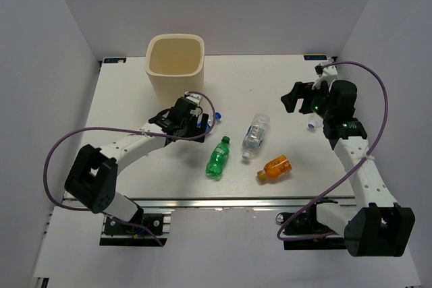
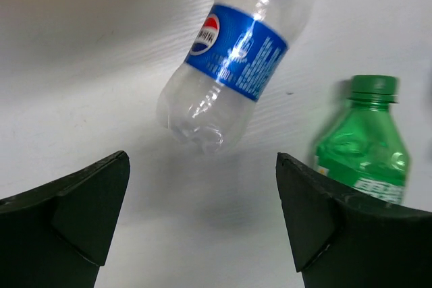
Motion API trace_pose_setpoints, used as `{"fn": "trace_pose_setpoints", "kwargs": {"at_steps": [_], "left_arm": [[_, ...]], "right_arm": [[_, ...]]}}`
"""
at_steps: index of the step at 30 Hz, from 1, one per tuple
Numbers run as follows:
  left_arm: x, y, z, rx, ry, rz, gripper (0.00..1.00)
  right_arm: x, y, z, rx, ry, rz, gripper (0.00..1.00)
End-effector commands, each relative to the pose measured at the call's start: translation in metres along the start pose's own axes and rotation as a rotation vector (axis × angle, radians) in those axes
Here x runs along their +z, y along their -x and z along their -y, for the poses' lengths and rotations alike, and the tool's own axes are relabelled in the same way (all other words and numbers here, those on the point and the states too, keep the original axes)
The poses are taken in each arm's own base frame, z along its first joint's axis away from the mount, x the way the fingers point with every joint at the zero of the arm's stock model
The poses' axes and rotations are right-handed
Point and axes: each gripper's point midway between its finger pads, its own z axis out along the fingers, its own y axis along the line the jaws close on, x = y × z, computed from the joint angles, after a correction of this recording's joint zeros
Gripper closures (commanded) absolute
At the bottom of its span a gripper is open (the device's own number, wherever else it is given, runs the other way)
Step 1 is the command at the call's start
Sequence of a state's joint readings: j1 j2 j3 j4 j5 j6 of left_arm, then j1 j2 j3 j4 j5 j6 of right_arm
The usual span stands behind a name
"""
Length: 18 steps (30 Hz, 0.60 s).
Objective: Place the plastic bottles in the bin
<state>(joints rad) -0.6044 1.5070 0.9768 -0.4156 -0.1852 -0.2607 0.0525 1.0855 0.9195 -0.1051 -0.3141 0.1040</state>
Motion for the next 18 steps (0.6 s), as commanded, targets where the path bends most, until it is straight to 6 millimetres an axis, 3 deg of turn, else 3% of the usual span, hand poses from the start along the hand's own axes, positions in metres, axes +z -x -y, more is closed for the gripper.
{"fn": "trace_pose_setpoints", "kwargs": {"at_steps": [1, 10, 14, 18], "left_arm": [[-0.011, 0.024, 0.016, 0.044, -0.095, 0.089, 0.02], [0.017, 0.042, 0.029, 0.160, -0.130, 0.087, 0.02], [0.041, 0.033, 0.035, 0.170, -0.144, 0.030, 0.02], [0.051, 0.018, 0.039, 0.172, -0.164, -0.023, 0.03]], "right_arm": [[0.000, 0.011, -0.003, -0.017, 0.020, 0.044, 0.10], [0.001, 0.008, -0.002, -0.012, 0.014, 0.034, 0.11], [-0.001, 0.009, 0.000, -0.017, 0.004, 0.041, 0.11], [-0.001, 0.009, 0.001, -0.017, -0.003, 0.043, 0.11]]}}
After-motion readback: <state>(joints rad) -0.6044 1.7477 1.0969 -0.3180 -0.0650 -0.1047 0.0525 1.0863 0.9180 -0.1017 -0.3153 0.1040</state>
